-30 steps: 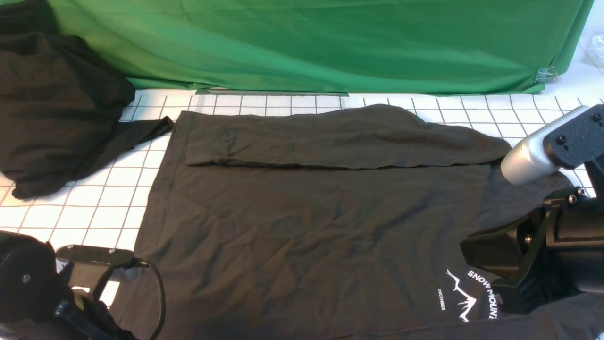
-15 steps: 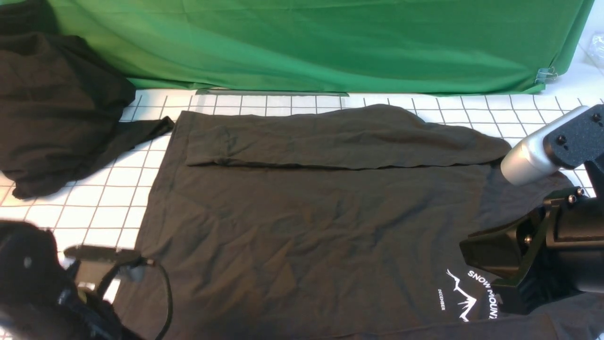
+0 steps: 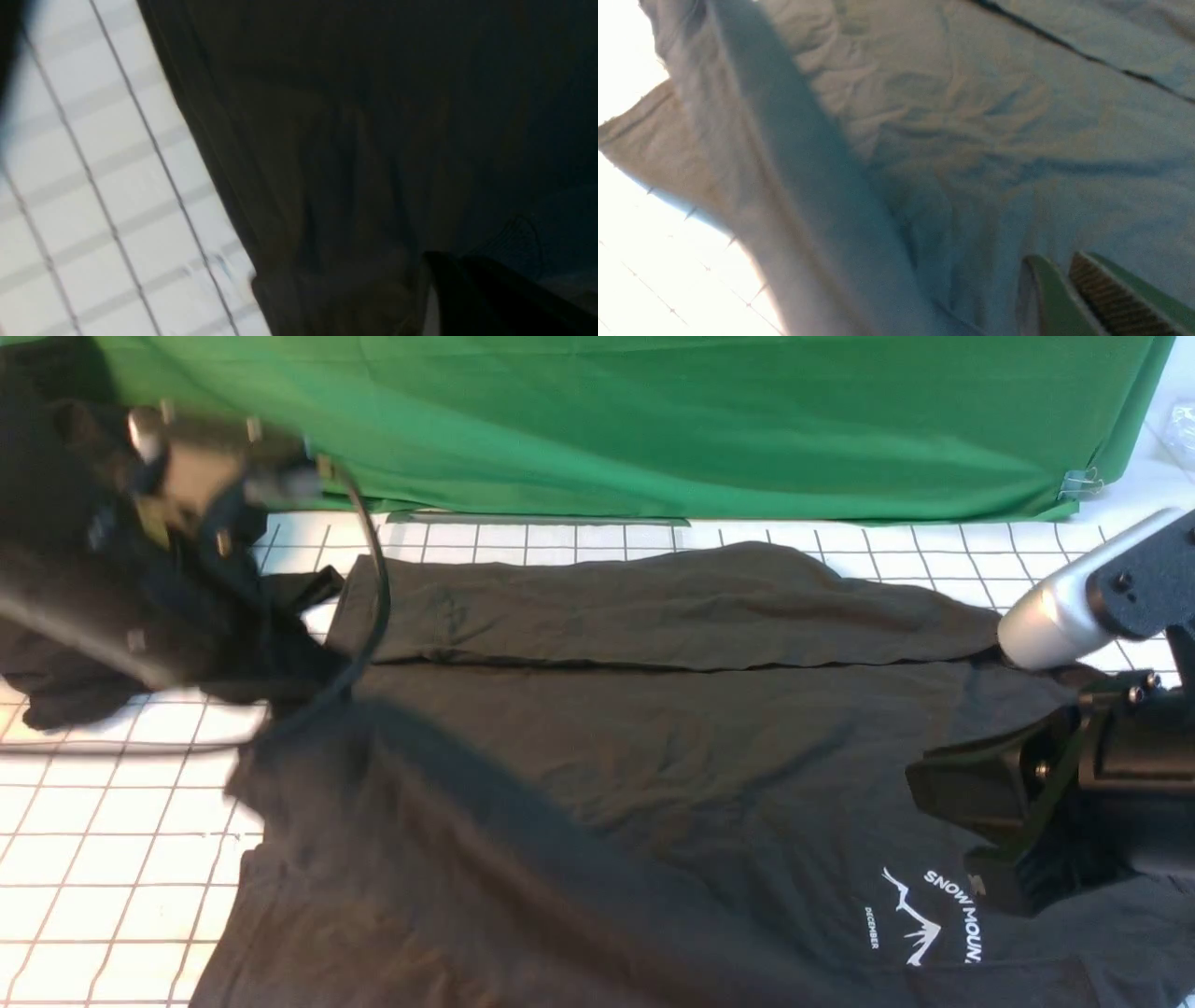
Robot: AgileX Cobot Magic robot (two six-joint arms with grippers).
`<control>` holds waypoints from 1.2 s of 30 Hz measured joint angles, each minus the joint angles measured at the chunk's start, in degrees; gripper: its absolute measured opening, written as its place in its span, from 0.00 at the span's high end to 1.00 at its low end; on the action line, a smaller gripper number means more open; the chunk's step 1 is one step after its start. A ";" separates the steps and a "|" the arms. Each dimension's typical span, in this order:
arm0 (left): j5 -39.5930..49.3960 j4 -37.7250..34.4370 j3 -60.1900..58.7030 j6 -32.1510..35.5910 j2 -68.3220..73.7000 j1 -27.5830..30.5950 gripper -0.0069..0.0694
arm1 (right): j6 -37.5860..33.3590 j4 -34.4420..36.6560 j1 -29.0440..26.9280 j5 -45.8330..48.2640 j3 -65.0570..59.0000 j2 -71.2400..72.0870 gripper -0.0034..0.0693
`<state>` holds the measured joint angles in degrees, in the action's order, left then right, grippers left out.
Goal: Fold a long-sleeved shirt over a white checkered tablecloth.
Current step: 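Fold the left side of the black T-shirt inward over its body, then grab the top left corner of the dark shirt with the left gripper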
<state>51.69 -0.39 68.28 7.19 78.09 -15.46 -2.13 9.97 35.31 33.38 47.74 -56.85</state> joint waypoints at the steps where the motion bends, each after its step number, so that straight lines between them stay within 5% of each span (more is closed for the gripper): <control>1: -0.14 1.53 2.87 0.29 1.32 0.00 0.88 | 0.43 -0.13 0.00 -1.05 0.00 0.00 0.85; 21: -6.59 8.65 10.84 -1.61 28.49 0.91 0.87 | 4.06 -0.34 0.00 -1.06 0.00 -0.19 0.82; 25: -8.07 14.36 10.91 -6.61 29.21 0.91 0.80 | 4.06 -0.29 0.00 -0.44 0.00 -0.19 0.81; 33: -9.18 19.62 14.02 -12.03 29.21 0.96 0.34 | 4.08 -0.29 0.00 -0.14 0.00 -0.19 0.81; 36: -10.10 20.16 16.07 -17.86 29.37 1.55 0.28 | 4.15 -0.23 0.00 -0.14 0.00 -0.19 0.81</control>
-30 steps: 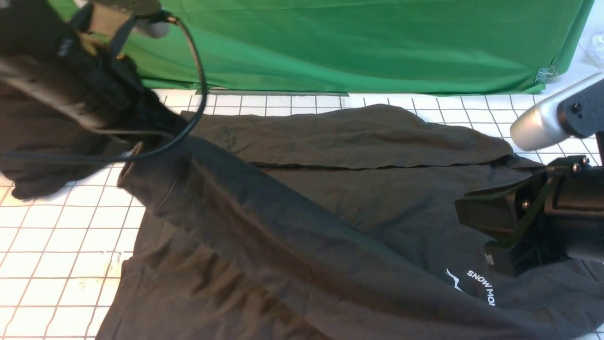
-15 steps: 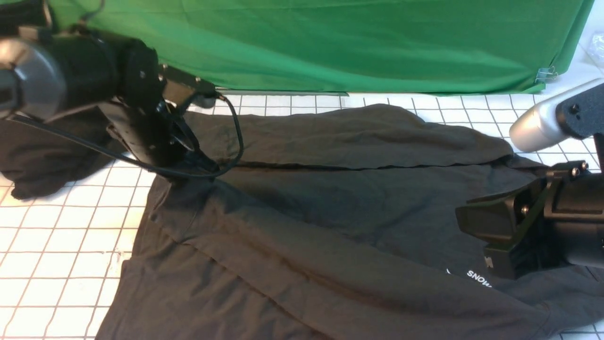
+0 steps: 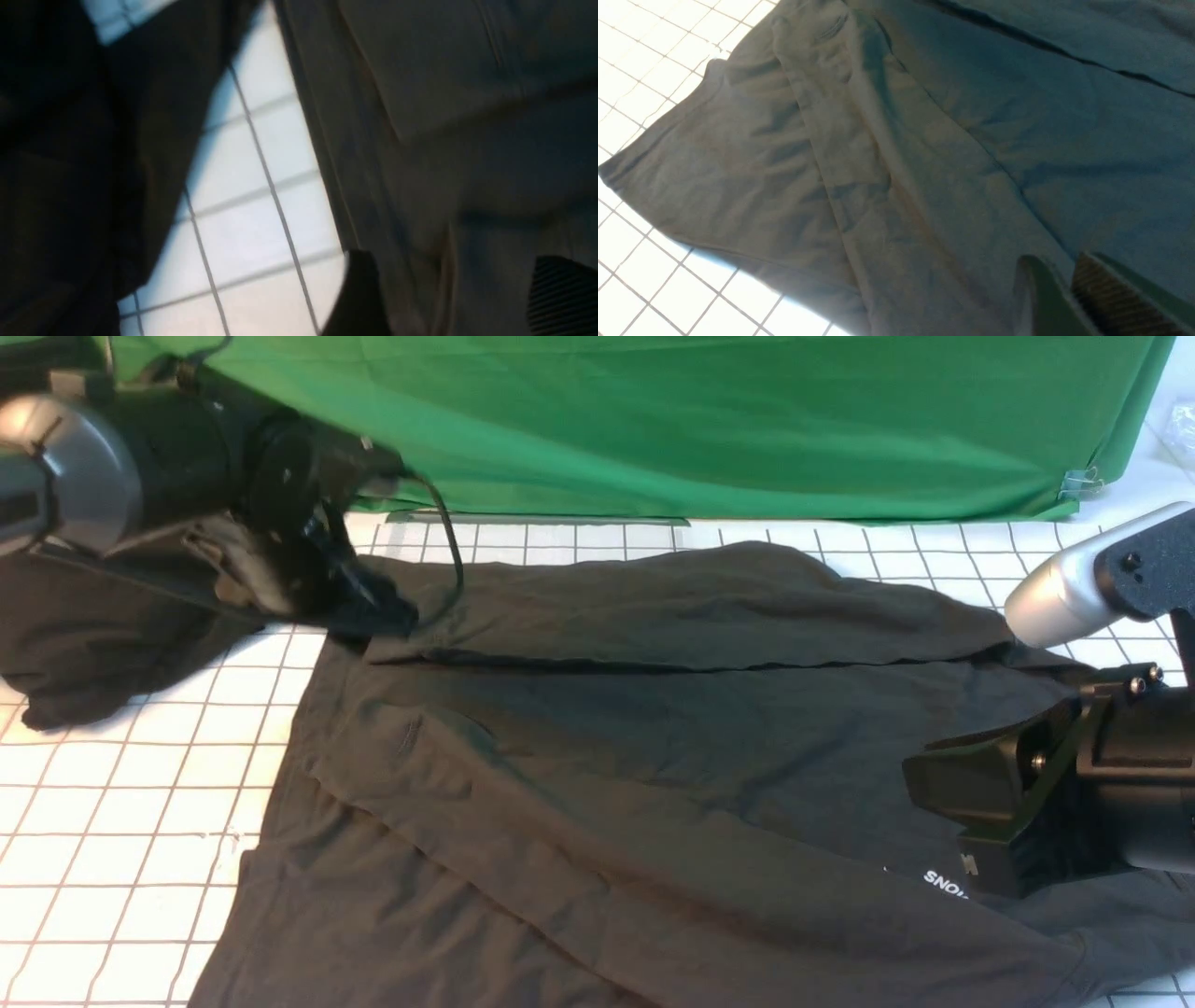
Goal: Fold a long-sleeved shirt over a white checkered tablecloth.
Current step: 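Grab the top left corner of the dark shirt with the left gripper, then fold the left side of the dark shirt inward over its body with the left gripper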
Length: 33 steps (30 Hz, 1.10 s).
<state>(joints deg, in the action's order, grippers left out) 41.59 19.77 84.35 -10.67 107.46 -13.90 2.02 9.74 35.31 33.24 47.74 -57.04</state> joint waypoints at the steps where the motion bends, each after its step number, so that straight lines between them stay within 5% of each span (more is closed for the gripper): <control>1: -0.13 -0.32 0.79 -1.28 0.24 0.38 0.27 | 0.00 0.00 0.00 0.00 0.00 0.00 0.81; 8: 2.22 -16.45 13.60 1.78 9.18 5.50 0.32 | 0.00 0.00 0.00 0.00 0.00 0.00 0.80; 23: 3.03 -24.07 20.20 2.74 22.13 5.58 0.36 | -0.38 0.06 0.00 0.00 0.00 0.00 0.78; 28: 3.22 -24.13 20.39 2.81 22.33 5.65 0.59 | -0.38 0.06 0.00 0.00 0.00 0.00 0.78; 31: 3.36 -24.39 20.39 3.64 21.96 5.59 0.83 | -0.40 0.06 0.00 0.00 0.00 0.00 0.77; 33: 3.92 -24.44 20.39 4.68 20.83 5.59 0.86 | -0.40 0.06 0.00 0.00 0.00 0.00 0.77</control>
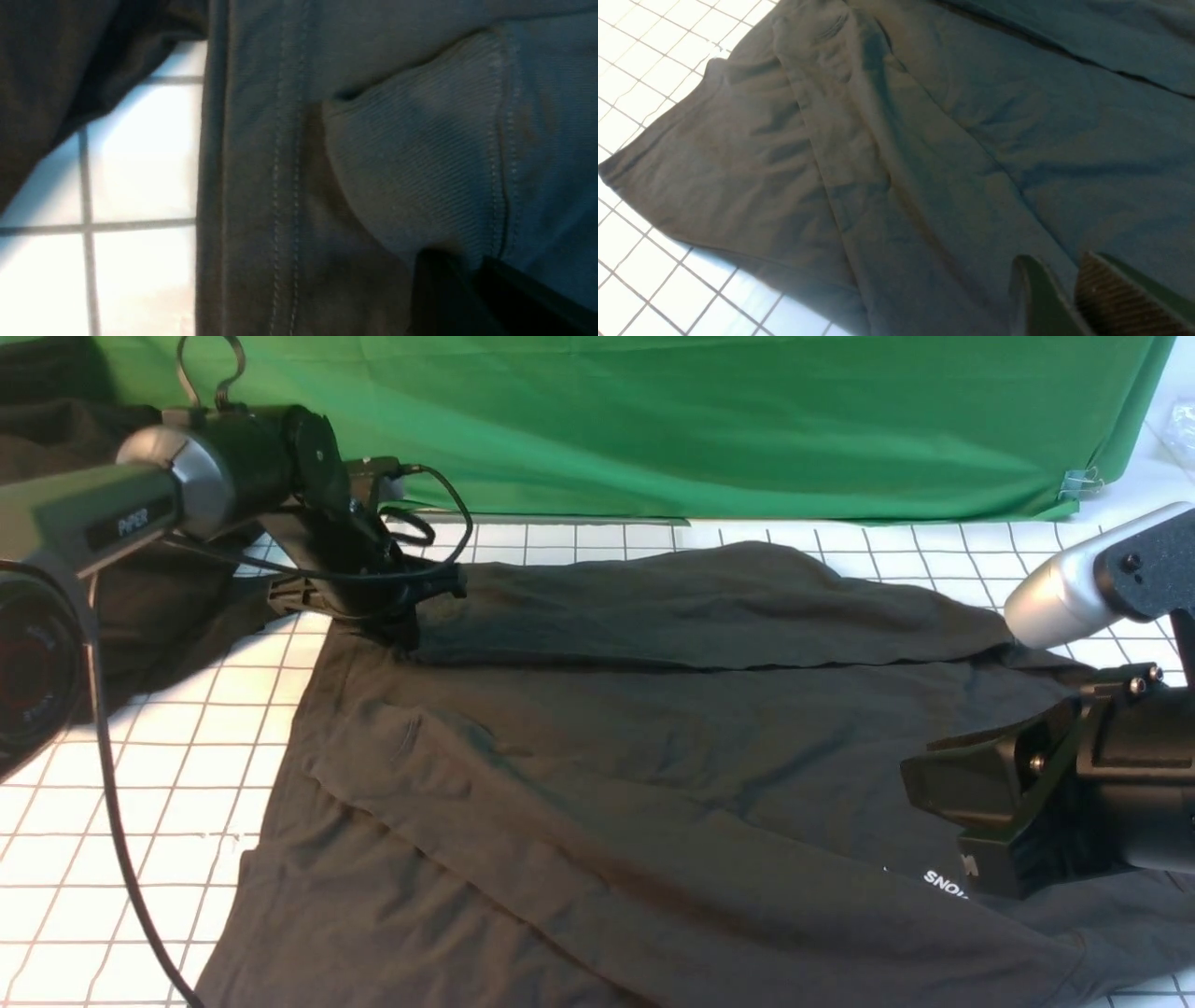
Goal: Fold a long-sleeved shirt over a white checkered tablecloth.
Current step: 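Fold the left side of the dark shirt inward over its body with the left gripper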
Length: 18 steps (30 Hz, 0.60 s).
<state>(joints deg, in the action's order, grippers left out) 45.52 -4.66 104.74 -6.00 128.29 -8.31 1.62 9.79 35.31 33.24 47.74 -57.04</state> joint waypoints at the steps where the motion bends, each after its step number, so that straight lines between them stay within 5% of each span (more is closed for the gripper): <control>1: 0.38 0.00 0.07 0.29 -0.96 0.00 0.86 | 0.00 0.00 0.00 0.00 0.00 0.00 0.77; 11: 11.07 -2.48 2.40 6.00 -7.89 0.00 0.86 | 0.29 -1.14 0.00 0.00 0.00 0.00 0.76; 18: 22.80 -4.83 -0.77 7.18 -17.22 0.00 0.86 | 11.64 -17.04 0.00 4.01 1.95 -0.31 0.93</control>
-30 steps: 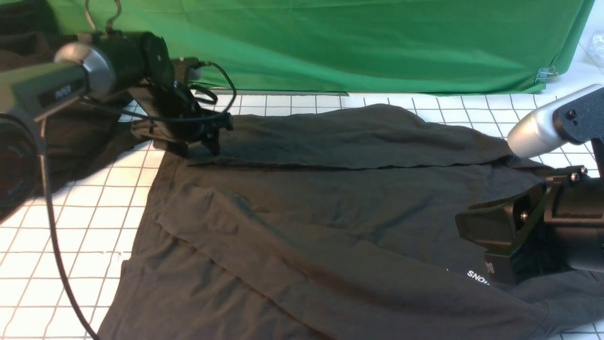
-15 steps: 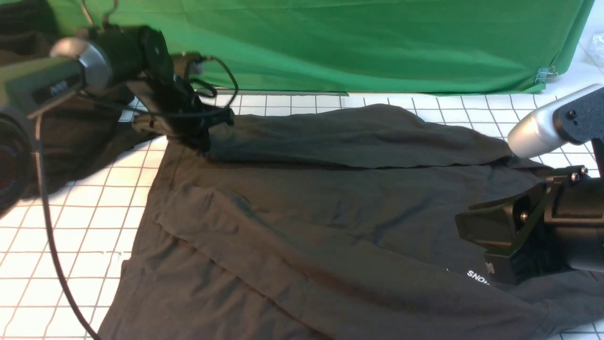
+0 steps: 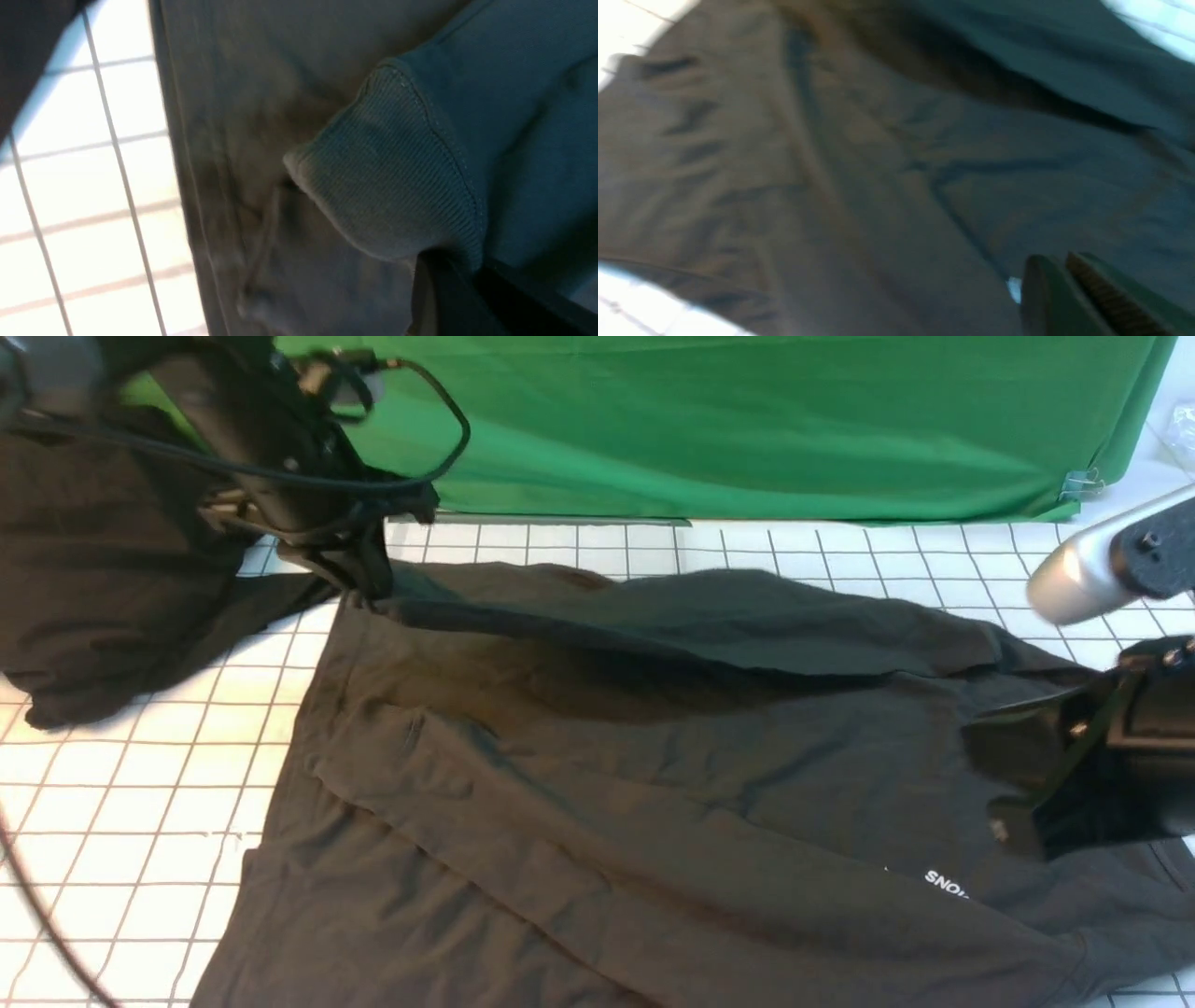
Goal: Fold a long-sleeved shirt over a white checkered tablecloth.
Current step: 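Fold the left side of the dark shirt inward over its body with the left gripper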
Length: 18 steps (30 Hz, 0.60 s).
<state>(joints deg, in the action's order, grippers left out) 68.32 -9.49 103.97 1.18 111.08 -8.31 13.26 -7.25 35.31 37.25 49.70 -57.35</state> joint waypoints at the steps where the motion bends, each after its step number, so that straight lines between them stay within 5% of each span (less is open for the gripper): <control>1: 0.07 -0.08 -1.15 0.11 -1.58 0.00 0.86 | 0.67 -1.09 0.00 0.97 0.12 -0.17 0.94; 13: -8.05 -0.50 -41.99 -3.75 -23.11 0.00 0.86 | 2.22 -1.63 0.00 2.94 0.22 -0.89 0.94; 18: -11.74 -0.18 -49.44 -3.84 -23.51 0.00 0.81 | 2.27 -1.13 0.00 2.88 0.22 -0.89 0.94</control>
<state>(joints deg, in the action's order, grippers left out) 56.58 -9.67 54.53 -2.66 87.57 -8.31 15.53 -8.38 35.31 40.13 49.92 -58.23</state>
